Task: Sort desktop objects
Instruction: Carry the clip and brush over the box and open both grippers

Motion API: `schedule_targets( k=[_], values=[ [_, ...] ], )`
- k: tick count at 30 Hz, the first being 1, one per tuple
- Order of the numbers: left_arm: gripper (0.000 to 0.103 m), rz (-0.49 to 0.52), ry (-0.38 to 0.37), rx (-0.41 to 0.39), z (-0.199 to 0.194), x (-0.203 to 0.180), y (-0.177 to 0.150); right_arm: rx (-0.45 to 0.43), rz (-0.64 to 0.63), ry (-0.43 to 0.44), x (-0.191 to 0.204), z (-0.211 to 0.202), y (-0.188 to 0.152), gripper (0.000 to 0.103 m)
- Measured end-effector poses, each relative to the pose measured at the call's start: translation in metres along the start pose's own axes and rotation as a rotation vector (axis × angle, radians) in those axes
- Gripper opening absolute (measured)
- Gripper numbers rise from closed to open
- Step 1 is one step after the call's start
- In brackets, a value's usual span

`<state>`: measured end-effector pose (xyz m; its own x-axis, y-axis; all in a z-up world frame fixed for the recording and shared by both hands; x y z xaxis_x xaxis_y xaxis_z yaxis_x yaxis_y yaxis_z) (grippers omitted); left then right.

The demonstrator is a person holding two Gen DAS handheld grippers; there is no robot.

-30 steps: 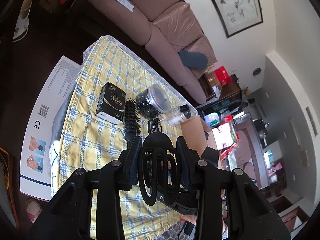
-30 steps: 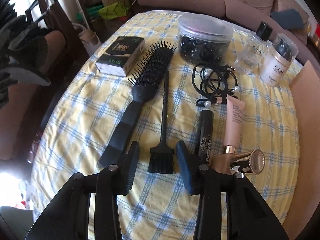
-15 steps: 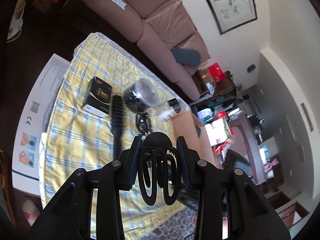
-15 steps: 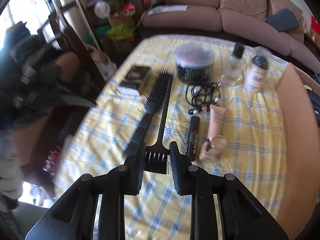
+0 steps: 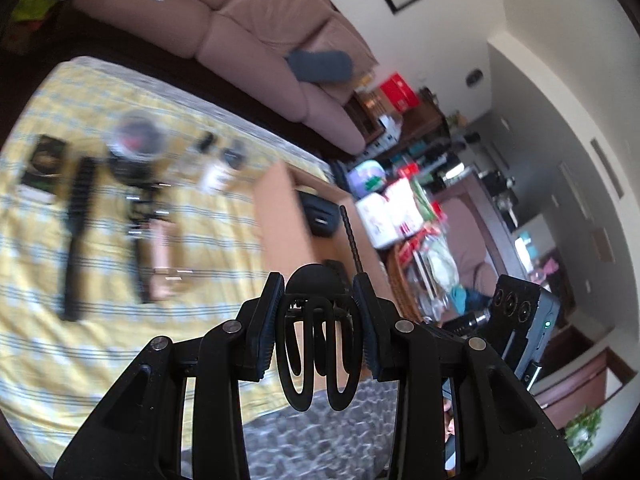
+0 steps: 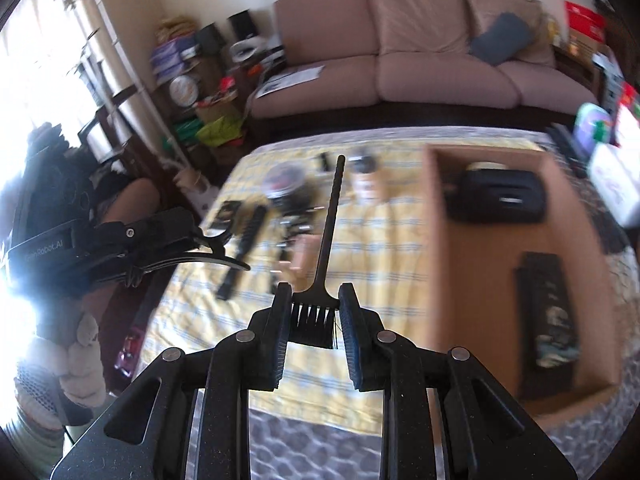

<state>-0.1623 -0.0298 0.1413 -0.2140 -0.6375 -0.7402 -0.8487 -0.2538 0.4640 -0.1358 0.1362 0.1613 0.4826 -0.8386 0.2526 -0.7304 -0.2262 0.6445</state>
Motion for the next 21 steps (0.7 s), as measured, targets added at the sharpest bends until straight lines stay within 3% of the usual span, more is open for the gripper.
schedule_targets(
  k=[4, 11, 17, 21],
  values=[
    [0.032, 0.044, 0.009, 0.037, 0.05, -0.049, -0.007, -0.003, 0.045, -0.046, -0.053, -0.024, -0.007, 0.023],
    [0.032, 0.102, 0.09, 0.101, 0.14, -0.091, -0.032, 0.056, 0.089, -0.105, -0.137, -0.028, -0.03, 0.023],
    [0.032, 0.181, 0.209, 0.13, 0.197, -0.102, -0.057, 0.133, 0.11, -0.101, -0.173, -0.003, -0.05, 0.024],
    [0.033, 0.226, 0.279, 0.136, 0.213, -0.103, -0.071, 0.165, 0.103, -0.094, -0.183, 0.007, -0.057, 0.024]
  ],
)
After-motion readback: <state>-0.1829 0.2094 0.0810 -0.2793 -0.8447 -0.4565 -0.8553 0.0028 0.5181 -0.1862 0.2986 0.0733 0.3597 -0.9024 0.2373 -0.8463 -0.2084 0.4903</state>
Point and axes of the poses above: each gripper's, at about its wrist camera, not at the fingertips, and z roughly the way its jaws point, x to its left, y to its top, the point moved 4 cm from there along z, roughly the way its jaws point, and after that the axes turned 1 degree about y, right-handed, at the moved point
